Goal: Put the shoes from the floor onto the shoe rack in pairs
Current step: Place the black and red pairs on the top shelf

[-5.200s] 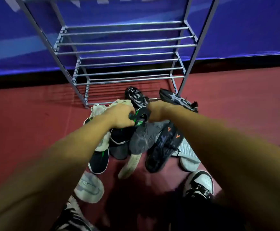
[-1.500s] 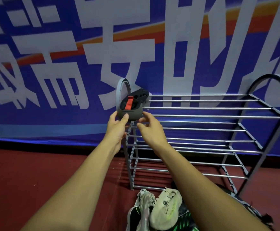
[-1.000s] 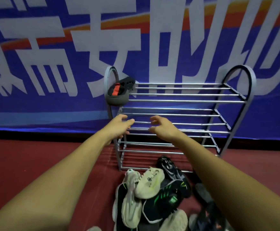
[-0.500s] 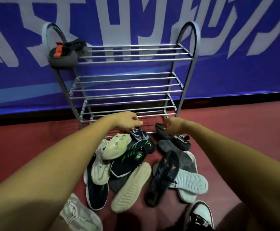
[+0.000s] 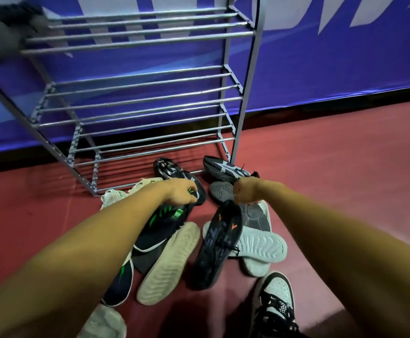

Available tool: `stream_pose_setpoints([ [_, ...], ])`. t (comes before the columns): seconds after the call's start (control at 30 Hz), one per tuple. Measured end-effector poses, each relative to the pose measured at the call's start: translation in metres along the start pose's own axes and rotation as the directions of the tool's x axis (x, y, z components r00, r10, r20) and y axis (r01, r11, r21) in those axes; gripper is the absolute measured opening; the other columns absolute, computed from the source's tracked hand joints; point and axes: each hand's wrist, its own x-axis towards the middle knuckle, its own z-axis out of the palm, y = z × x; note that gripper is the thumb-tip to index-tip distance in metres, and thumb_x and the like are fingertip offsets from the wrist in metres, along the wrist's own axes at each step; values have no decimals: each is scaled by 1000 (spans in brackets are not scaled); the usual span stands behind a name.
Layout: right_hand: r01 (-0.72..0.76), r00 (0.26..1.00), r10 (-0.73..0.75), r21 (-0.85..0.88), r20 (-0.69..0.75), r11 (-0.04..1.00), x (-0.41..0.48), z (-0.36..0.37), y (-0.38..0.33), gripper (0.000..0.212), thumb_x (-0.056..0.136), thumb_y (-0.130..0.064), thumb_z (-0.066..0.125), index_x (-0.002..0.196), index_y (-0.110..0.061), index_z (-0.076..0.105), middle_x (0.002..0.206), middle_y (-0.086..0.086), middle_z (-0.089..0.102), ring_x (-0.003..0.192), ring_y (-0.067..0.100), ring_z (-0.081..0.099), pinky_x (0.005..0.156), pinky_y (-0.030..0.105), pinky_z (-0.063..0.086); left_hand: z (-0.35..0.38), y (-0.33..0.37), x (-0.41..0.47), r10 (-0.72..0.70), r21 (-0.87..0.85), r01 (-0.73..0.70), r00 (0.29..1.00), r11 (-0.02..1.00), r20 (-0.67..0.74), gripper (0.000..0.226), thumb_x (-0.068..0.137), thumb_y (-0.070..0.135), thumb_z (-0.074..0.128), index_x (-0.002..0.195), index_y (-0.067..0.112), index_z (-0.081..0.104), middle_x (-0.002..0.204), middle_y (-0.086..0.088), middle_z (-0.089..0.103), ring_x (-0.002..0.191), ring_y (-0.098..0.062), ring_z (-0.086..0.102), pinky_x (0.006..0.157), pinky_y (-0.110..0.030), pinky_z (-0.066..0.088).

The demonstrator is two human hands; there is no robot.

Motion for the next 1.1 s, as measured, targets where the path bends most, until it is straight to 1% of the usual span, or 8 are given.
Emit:
stream_pose_setpoints([
  [0.1,-36,998,35,18,45,999,17,14,21,11,88,-15,54,78,-12,58,88,9,65,75,25,60,71,34,53,22,11,33,16,-19,-15,999,1000,43,45,95,34,57,138,20,50,139,-6,54,122,-24,53,102,-32,42],
  [0.23,-113,993,110,61,40,992,33,31,40,12,89,-14,49,89,-7,59,94,11,55,83,28,52,71,30,42,59,32,72,53,-114,-45,997,992,63,46,94,31,59,138,19,50,135,-5,58,119,-25,55,100,-29,43],
  [0.33,-188,982,181,153,54,970,49,54,45,37,87,-19,54,123,-9,53,113,15,58,103,32,57,86,38,50,83,38,98,22,-277,-17,1000,961,14,42,96,44,53,132,24,52,126,-5,63,113,-24,59,100,-32,44],
  [0.43,-239,971,228,199,76,950,63,78,50,62,77,-32,54,136,-18,41,135,17,46,125,39,47,105,50,43,95,39,117,-24,-365,17,1000,931,-13,41,99,50,42,127,24,56,120,-6,65,112,-25,59,97,-32,44],
  [0.53,-293,955,295,254,30,922,68,86,55,59,85,-28,55,140,-17,36,139,19,34,128,43,43,108,52,40,102,41,128,-62,-398,51,998,916,-15,44,101,52,35,129,27,58,131,-4,61,125,-27,52,99,-31,37],
  [0.73,-360,929,370,326,33,874,76,94,70,51,87,-30,53,134,-12,42,137,18,50,130,39,42,107,45,40,106,57,144,-98,-555,130,991,822,87,51,99,54,29,143,34,47,152,3,42,138,-23,40,113,-35,27],
  [0.9,-367,911,412,429,-13,825,76,93,63,41,83,-31,56,119,-12,60,124,14,62,117,36,58,91,37,51,100,72,149,-121,-622,154,988,768,94,33,93,51,41,116,32,56,125,-2,59,112,-23,53,94,-35,40],
  [1.1,-317,921,387,484,-50,816,65,61,40,43,86,-31,66,121,-7,60,126,17,62,115,34,62,94,39,53,96,69,127,-160,-732,184,982,656,103,44,88,40,61,118,17,40,90,1,53,76,-10,47,61,-29,35],
])
